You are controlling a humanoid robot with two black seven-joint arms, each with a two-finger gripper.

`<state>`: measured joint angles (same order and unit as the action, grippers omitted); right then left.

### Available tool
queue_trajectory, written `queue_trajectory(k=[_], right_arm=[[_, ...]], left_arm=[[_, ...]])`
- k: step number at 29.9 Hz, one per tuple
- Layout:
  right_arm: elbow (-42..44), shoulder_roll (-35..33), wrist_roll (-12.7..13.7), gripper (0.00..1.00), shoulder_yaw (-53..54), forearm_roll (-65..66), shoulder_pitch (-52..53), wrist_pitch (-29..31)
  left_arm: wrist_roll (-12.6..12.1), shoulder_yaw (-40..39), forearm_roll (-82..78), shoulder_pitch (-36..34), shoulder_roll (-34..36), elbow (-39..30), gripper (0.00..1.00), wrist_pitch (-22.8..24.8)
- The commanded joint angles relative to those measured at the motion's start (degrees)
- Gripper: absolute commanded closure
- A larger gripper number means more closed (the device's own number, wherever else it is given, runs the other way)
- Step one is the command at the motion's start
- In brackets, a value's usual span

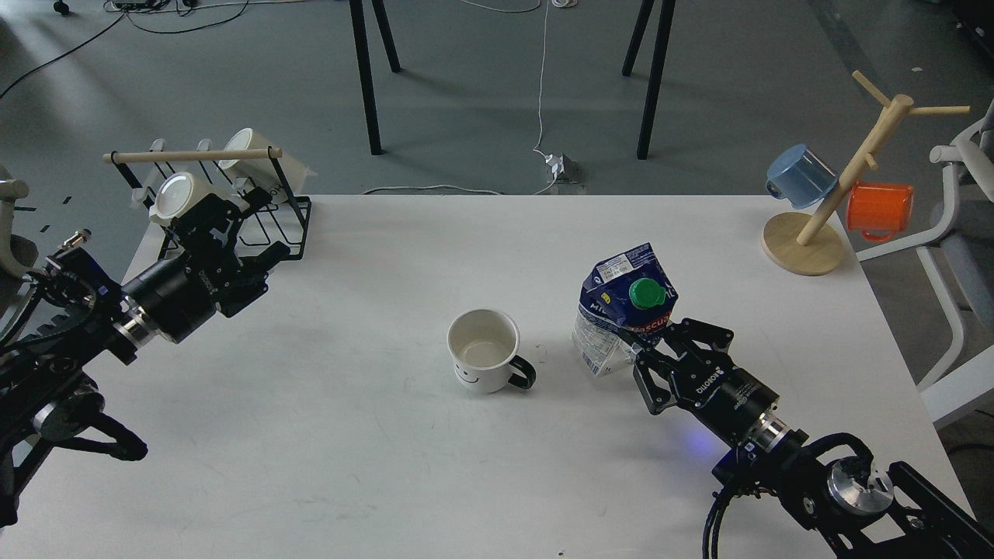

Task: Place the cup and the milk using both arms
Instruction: 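Slide the milk carton with the right gripper next to the mug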

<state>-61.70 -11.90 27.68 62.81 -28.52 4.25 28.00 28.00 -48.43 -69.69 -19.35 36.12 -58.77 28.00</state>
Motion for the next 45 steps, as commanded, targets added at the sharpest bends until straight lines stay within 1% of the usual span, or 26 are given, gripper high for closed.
queue_trajectory(k=[1, 6, 11, 14, 17, 19, 28, 29, 30, 31, 32, 33, 36, 42, 45], right_arm=[[0.53, 1.26, 0.00, 0.69, -0.41, 1.63, 0.59, 0.00], [2.55, 3.89, 0.00, 0.68, -0.41, 4.09, 0.76, 0.00], [2.81, 5.04, 0.00, 0.67, -0.50, 5.67, 0.85, 0.00], [2.73, 5.30, 0.00, 0.62, -0.50, 5.76, 0.94, 0.00], [2.73, 5.30, 0.09, 0.53, -0.50, 5.76, 0.94, 0.00], [2.64, 5.30, 0.09, 0.49, -0.50, 5.76, 0.76, 0.00], [2.46, 5.22, 0.18, 0.42, -0.50, 5.76, 0.15, 0.00], [2.29, 5.22, 0.18, 0.39, -0.50, 5.76, 0.06, 0.00], [2.11, 5.22, 0.18, 0.32, -0.50, 5.76, -0.03, 0.00], [2.02, 5.04, 0.18, 0.21, -0.41, 5.67, -0.20, 0.00], [1.85, 4.95, 0.18, 0.03, -0.41, 5.67, -0.55, 0.00], [1.76, 4.87, 0.27, 0.00, -0.41, 5.67, -0.82, 0.00], [0.27, 4.25, 0.32, 0.00, -0.15, 5.67, -2.66, 0.00], [-3.60, -2.25, 0.18, 0.00, 0.91, 5.41, -8.46, 0.00], [-3.34, -5.85, -0.17, 0.00, 5.46, 5.23, -10.83, 0.00]], left_arm=[[0.00, 0.26, -0.18, 0.01, -0.17, -0.03, 0.01, 0.00], [0.00, 0.61, -0.18, 0.01, 0.00, -0.03, 0.01, 0.00], [0.00, 0.61, -0.18, 0.01, 0.09, -0.03, 0.01, 0.00], [0.00, 0.61, -0.18, 0.19, 0.09, -0.03, 0.01, 0.00], [0.00, 0.61, -0.18, 0.19, 0.00, -0.03, 0.01, 0.00], [0.00, 0.61, -0.18, 0.19, 0.00, -0.03, 0.01, 0.00], [0.00, 0.61, -0.18, 0.19, 0.00, -0.03, 0.01, 0.00], [0.00, 0.61, -0.18, 0.19, 0.00, -0.03, 0.01, 0.00], [0.00, 0.61, -0.18, 0.19, 0.09, -0.03, 0.01, 0.00], [0.00, 0.61, -0.18, 0.19, 0.09, -0.03, 0.01, 0.00], [0.00, 0.61, -0.18, 0.19, 0.09, -0.03, 0.01, 0.00], [0.00, 0.61, -0.18, 0.19, 0.09, -0.03, 0.01, 0.00], [0.00, 0.61, -0.18, 0.19, 0.09, -0.03, 0.01, 0.00], [0.00, 0.61, -0.18, 0.19, 0.09, -0.03, 0.01, 0.00], [0.00, 0.53, -0.18, 0.19, -0.08, -0.03, 0.01, 0.00]])
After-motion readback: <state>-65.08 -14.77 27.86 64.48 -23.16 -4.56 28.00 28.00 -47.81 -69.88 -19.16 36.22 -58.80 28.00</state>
